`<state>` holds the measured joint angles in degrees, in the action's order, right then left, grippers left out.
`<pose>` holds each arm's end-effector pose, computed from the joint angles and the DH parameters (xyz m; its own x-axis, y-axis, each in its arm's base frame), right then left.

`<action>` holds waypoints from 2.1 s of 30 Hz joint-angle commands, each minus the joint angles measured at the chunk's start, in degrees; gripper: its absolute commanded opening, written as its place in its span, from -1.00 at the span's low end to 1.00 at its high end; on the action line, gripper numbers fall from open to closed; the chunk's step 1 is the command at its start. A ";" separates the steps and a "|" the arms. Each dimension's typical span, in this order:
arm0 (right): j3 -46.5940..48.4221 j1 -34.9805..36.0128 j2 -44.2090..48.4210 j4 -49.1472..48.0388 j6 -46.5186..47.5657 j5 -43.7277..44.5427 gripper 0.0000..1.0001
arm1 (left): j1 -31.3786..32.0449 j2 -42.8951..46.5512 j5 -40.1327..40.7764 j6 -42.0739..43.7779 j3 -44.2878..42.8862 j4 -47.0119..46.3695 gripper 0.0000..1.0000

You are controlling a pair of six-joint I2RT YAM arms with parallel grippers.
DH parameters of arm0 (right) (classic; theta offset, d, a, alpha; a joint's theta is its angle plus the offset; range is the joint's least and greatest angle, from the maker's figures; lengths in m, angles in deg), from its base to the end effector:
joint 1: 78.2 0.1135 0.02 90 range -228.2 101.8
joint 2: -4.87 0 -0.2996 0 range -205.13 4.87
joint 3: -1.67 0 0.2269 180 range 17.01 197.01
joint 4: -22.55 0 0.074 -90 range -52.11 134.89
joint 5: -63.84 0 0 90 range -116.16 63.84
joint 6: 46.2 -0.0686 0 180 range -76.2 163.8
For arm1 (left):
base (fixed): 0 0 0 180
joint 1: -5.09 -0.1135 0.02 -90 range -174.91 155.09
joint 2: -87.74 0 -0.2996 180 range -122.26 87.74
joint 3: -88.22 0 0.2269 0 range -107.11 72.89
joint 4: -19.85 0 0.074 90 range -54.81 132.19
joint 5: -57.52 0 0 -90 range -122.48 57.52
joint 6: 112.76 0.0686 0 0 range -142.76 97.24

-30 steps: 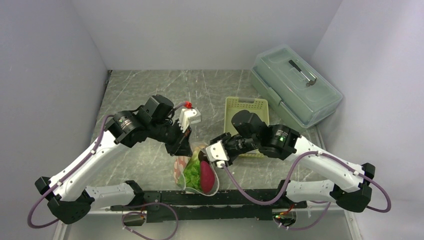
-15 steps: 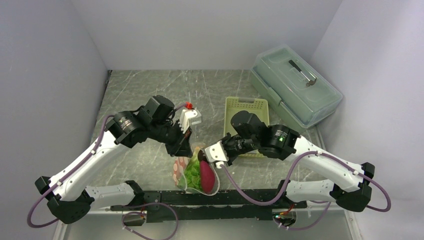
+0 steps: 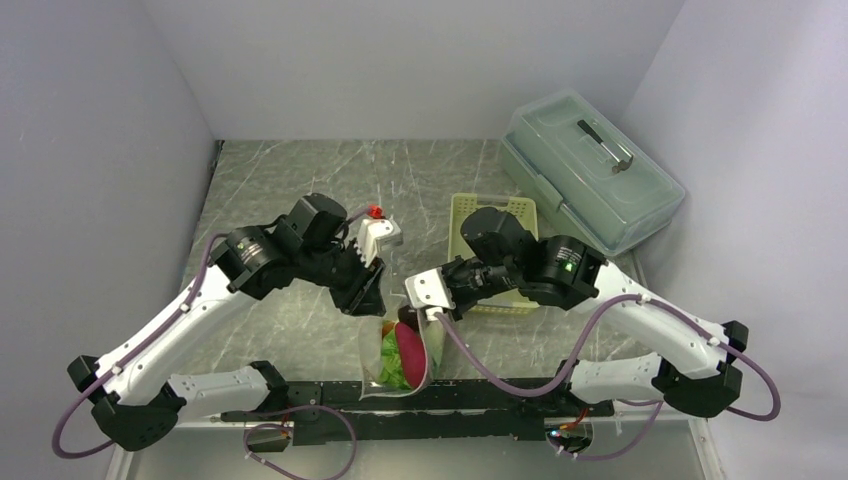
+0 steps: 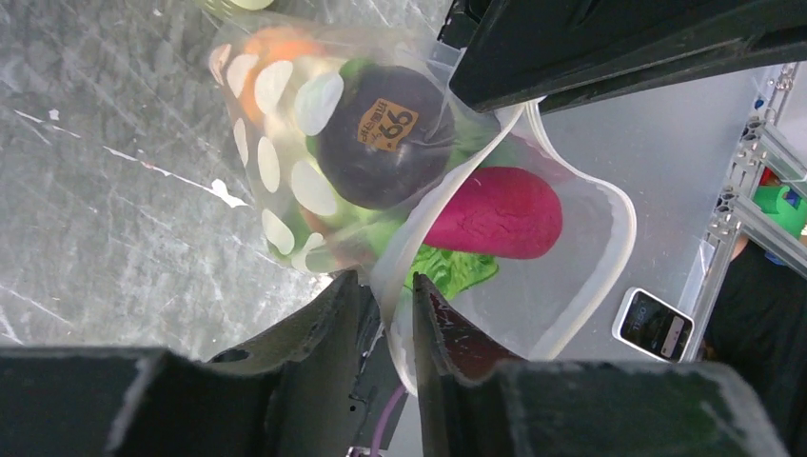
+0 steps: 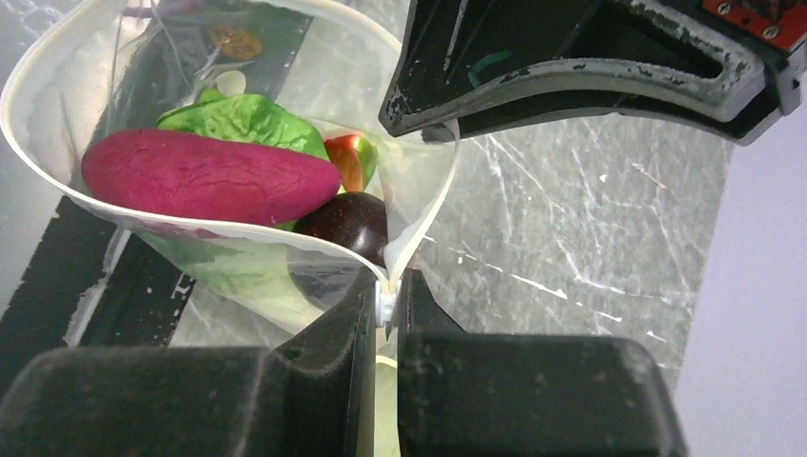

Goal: Place the food in the zip-top bag and seal the zipper
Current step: Zip the zipper food storage bag at the center of the board.

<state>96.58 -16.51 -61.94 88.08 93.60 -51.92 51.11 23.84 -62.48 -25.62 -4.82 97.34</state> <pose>0.0733 0.1990 0.4132 0.5446 -0.4395 -0.7143 -0.8376 -0.3291 -0.4360 0.0969 -0.1498 0.3934 -0.5608 0.5189 -0.6451 0.8270 0.3886 -0.4063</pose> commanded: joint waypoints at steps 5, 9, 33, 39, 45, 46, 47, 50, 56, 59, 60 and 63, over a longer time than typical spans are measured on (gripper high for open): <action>7.18 0.88 -3.09 2.80 -7.86 1.69 -1.00 | 0.36 5.70 4.93 -1.45 0.96 -5.69 -0.21; 10.21 1.40 -5.92 4.99 -12.17 3.22 -1.00 | 0.39 7.58 5.31 -2.13 1.31 -8.58 -0.14; 23.89 4.52 -15.29 9.98 -27.29 3.32 -1.00 | 0.34 19.51 -0.51 0.10 11.48 -29.75 0.36; 23.87 4.88 -14.91 8.11 -29.22 3.24 -1.00 | 0.36 20.59 -2.61 0.58 13.95 -33.00 0.46; 23.83 5.14 -14.75 6.87 -30.23 3.54 -1.00 | 0.38 19.61 -5.84 -0.36 15.19 -34.67 0.50; 23.92 5.14 -14.85 6.71 -30.53 3.91 -1.00 | 0.39 19.50 -6.13 -0.75 15.41 -35.02 0.50; 24.01 5.17 -14.93 6.55 -30.81 4.25 -1.00 | 0.39 19.40 -6.39 -1.09 15.62 -35.19 0.50; 24.05 5.14 -15.03 5.87 -31.73 4.90 -1.00 | 0.34 19.20 -6.56 -1.89 16.13 -35.29 0.50; 24.97 5.19 -15.01 4.98 -33.47 7.18 -1.00 | 0.39 19.75 -7.58 -2.67 17.41 -35.60 0.49; 26.27 5.19 -15.38 5.58 -34.31 8.35 -1.00 | 0.37 19.78 -8.09 -2.77 17.80 -34.90 0.48; 26.85 5.18 -15.55 5.74 -34.59 8.50 -1.00 | 0.39 19.82 -8.07 -2.77 18.02 -34.76 0.48; 28.07 5.17 -15.92 6.01 -35.34 8.58 -1.00 | 0.39 19.66 -7.76 -2.65 18.54 -34.02 0.47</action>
<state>119.55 -11.62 -78.29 98.68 60.62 -44.36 51.30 43.42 -68.42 -28.04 12.55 62.48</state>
